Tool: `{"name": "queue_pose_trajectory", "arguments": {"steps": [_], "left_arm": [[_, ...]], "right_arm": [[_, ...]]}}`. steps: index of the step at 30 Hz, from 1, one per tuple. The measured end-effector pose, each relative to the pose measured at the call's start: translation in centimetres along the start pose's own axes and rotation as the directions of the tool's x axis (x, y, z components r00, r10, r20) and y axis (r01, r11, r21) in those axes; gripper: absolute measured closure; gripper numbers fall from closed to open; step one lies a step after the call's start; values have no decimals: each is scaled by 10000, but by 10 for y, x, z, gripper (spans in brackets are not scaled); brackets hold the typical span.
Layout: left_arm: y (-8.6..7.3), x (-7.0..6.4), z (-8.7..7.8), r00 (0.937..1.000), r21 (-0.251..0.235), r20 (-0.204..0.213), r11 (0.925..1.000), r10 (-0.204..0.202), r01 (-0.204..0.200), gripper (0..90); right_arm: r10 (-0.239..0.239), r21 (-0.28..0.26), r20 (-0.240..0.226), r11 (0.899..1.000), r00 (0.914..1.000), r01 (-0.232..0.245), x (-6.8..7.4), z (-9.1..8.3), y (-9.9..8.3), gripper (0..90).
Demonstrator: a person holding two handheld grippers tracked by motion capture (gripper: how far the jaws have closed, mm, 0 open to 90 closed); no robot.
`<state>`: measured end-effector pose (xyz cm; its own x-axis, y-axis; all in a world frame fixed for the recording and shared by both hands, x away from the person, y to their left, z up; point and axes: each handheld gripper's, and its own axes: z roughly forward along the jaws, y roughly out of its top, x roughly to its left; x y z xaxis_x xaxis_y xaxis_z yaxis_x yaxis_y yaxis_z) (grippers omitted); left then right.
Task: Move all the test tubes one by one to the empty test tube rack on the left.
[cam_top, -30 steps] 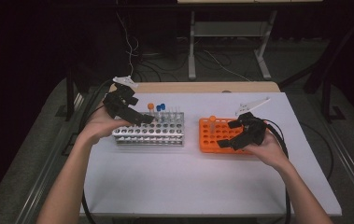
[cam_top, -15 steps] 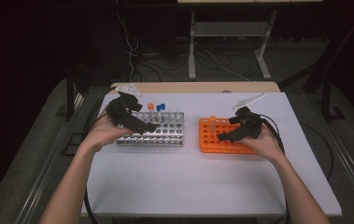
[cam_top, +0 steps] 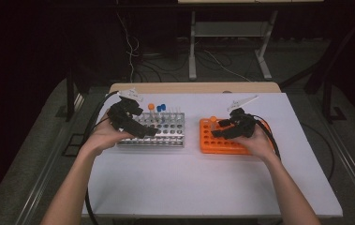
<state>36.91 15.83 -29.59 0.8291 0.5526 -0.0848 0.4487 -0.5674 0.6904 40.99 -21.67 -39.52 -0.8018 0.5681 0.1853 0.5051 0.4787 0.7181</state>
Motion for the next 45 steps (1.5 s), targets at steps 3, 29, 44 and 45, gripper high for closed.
{"name": "queue_pose_trajectory", "arguments": {"steps": [3,29,44,45], "left_arm": [[-1,0,2,10000,77,19,10000,51,-51,0],[16,-16,7,9967,344,182,9962,797,-803,0],[28,-32,8,9878,420,577,9882,1447,-1472,0],[29,-33,9,9870,442,624,9875,1483,-1512,1]], "right_arm": [[-86,-50,95,10000,9999,86,1,5,1,457],[-1649,-411,390,9852,9855,1665,44,-15,30,737],[-2567,-69,-1232,9662,9586,2578,87,-17,52,737],[-2629,-37,-1305,9643,9559,2647,89,-16,53,737]]}}
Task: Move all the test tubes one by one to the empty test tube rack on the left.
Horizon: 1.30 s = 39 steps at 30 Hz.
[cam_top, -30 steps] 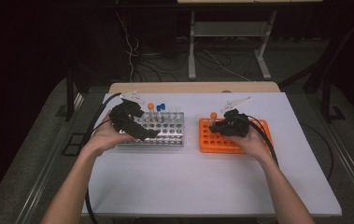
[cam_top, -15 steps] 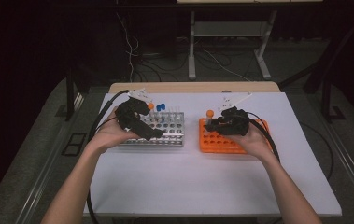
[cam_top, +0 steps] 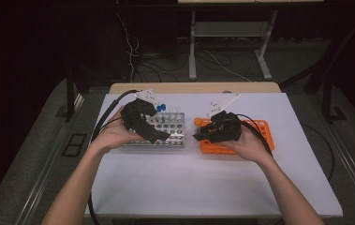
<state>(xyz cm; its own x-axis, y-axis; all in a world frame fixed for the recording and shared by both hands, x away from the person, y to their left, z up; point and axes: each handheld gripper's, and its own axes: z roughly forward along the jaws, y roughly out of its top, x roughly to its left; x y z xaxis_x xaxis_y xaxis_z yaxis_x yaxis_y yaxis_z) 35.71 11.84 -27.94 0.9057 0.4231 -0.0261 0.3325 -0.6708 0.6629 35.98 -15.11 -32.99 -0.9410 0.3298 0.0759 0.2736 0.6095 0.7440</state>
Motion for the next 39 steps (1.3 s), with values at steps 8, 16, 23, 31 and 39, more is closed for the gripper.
{"name": "queue_pose_trajectory", "arguments": {"steps": [8,16,23,31,39], "left_arm": [[8,-10,6,9978,179,452,9986,486,-495,33],[14,-17,11,9920,256,887,9954,895,-921,85],[15,-21,16,9876,398,1172,9931,1046,-1099,137],[16,-24,19,9764,498,1548,9859,1506,-1599,378],[14,-24,21,9676,518,1868,9819,1699,-1824,646]], "right_arm": [[-315,359,-525,9988,9981,334,12,14,9,737],[-569,511,-832,9968,9949,612,20,25,15,737],[-703,660,-996,9948,9925,771,26,33,18,737],[-825,714,-1137,9933,9901,910,31,40,21,737],[-842,691,-1174,9933,9895,928,33,44,22,736]]}}
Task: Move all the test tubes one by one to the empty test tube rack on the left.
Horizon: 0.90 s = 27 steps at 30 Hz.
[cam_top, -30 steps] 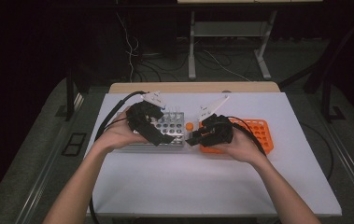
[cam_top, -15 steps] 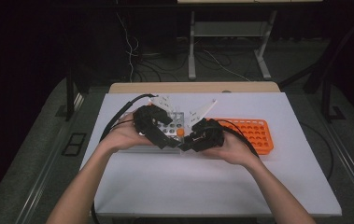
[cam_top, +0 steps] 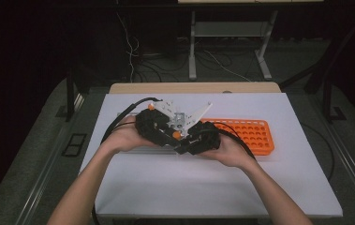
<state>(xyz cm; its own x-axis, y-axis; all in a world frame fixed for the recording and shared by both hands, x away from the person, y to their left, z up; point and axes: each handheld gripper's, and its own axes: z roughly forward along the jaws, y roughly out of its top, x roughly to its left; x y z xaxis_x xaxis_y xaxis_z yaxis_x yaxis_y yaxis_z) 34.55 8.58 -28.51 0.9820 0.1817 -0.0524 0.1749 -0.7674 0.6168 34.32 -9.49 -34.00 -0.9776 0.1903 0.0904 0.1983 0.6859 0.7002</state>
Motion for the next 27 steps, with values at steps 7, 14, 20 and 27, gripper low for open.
{"name": "queue_pose_trajectory", "arguments": {"steps": [7,14,20,27], "left_arm": [[0,2,2,10000,133,96,9999,-26,24,685],[-4,9,-6,9994,-36,-190,9995,-305,305,688],[-10,18,-17,9963,-124,-647,9984,-562,555,688],[-17,29,-29,9878,-345,-1174,9945,-1023,989,689]], "right_arm": [[-43,53,-2,10000,10000,43,0,4,-1,734],[103,0,313,9999,9995,-103,-1,-1,-3,530],[458,-360,736,9984,9962,-433,-5,-14,-10,376],[1235,-735,1351,9907,9831,-1144,-10,-30,-21,105]]}}
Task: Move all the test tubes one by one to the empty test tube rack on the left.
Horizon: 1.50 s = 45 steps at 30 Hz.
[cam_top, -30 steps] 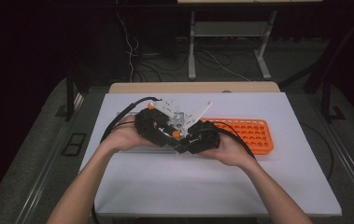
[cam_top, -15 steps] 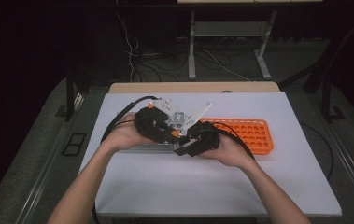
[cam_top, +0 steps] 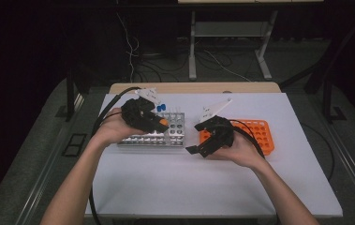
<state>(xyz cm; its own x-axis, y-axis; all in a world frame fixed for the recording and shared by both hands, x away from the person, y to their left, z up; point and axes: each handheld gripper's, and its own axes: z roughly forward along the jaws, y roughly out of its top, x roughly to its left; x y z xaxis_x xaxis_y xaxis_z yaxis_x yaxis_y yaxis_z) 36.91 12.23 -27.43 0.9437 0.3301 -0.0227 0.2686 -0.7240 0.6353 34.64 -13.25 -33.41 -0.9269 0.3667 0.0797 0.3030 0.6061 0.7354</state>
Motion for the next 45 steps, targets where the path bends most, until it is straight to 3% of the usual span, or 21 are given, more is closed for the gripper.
{"name": "queue_pose_trajectory", "arguments": {"steps": [2,5,11,21,30,36,42,45], "left_arm": [[-1,4,-4,9998,-62,-131,9999,-141,140,689],[-3,11,-8,9988,-19,-403,9996,-277,276,689],[-9,24,-17,9941,-154,-874,9979,-646,635,689],[-15,42,-26,9815,-222,-1582,9942,-1077,1055,689],[-21,62,-25,9717,-146,-1932,9907,-1358,1356,690],[-26,76,-24,9596,-291,-2262,9859,-1673,1650,690],[-31,87,-25,9417,-595,-2631,9778,-2096,2010,690],[-32,92,-24,9368,-737,-2691,9746,-2234,2113,690]], "right_arm": [[345,-174,163,9993,9993,-342,-3,-5,-3,2],[711,-382,341,9968,9969,-698,-7,-13,-9,2],[987,-666,472,9932,9940,-955,-9,-27,-24,2],[1465,-1136,700,9839,9867,-1380,-3,-45,-54,2],[1929,-1250,792,9753,9780,-1822,1,-55,-77,3],[2147,-1286,864,9707,9729,-2028,6,-61,-91,3],[2346,-1451,977,9648,9672,-2193,10,-66,-104,3],[2440,-1510,1026,9620,9643,-2273,14,-69,-110,3]]}}
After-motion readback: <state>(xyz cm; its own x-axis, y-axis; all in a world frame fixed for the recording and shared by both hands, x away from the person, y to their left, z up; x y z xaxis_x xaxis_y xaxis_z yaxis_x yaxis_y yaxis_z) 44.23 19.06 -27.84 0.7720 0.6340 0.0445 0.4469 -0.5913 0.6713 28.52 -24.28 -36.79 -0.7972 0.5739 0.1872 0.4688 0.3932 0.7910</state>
